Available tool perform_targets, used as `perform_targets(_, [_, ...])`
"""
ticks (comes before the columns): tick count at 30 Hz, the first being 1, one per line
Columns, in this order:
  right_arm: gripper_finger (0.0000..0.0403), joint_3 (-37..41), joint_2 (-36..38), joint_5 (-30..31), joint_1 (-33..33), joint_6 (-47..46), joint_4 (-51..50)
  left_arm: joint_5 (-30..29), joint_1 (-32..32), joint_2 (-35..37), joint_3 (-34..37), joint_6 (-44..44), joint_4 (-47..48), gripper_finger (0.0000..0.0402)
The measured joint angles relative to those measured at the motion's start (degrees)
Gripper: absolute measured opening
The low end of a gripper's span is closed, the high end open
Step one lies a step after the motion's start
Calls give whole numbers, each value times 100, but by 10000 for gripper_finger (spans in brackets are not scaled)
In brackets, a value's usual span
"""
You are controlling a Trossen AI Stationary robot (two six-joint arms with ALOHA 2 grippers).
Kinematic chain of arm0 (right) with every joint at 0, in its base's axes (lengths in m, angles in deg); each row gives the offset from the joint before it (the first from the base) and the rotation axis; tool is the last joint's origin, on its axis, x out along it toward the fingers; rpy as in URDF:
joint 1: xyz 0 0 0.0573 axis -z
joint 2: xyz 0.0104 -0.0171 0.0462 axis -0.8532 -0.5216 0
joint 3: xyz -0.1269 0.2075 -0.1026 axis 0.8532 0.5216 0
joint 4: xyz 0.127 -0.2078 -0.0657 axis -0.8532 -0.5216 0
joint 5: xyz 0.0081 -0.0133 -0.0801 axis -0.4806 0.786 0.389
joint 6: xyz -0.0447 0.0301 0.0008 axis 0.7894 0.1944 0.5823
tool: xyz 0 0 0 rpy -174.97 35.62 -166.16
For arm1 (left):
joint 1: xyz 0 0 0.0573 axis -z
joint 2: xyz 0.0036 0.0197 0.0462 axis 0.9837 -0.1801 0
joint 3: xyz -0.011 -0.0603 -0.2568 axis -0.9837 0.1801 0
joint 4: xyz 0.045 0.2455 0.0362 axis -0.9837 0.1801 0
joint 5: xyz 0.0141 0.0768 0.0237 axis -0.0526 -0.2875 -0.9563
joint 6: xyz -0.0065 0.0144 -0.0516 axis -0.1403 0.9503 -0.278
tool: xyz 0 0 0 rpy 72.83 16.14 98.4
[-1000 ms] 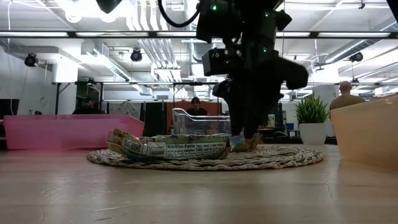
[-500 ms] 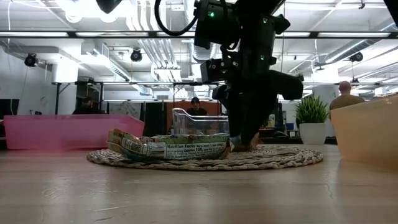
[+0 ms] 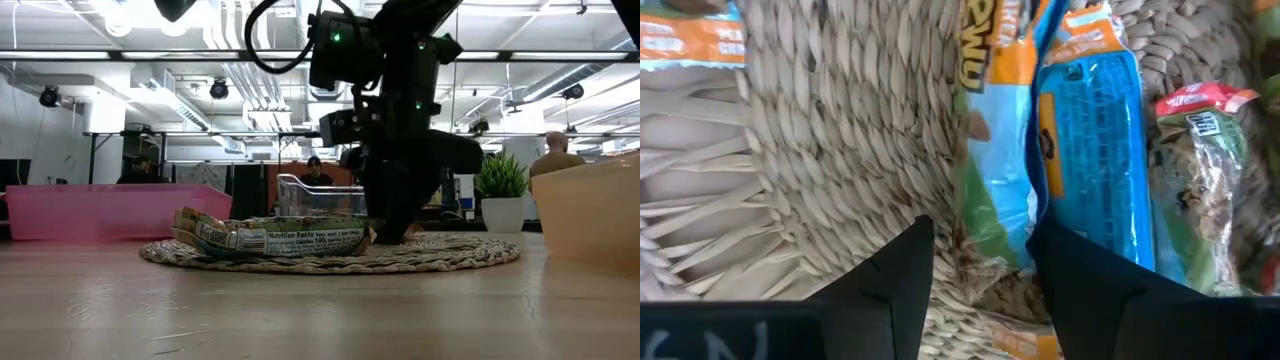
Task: Pick and place Granola Bars by type
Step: Put the yellow granola bar into the orange bin
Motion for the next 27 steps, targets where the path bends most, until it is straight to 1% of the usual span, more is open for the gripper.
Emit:
perform_targets(7, [142, 2, 4, -4, 11, -6, 31, 0, -2, 0, 0, -17, 2, 0])
perform_targets(14, [95, 2, 11, -2, 11, -31, 28, 0, -1, 0, 0, -17, 2, 0])
perform_targets(18, [76, 2, 13, -2, 9, -35, 31, 0, 0, 0, 0, -18, 2, 0])
perform_targets(27, [70, 2, 19, -5, 9, -71, 22, 0, -1, 0, 0, -17, 1, 0])
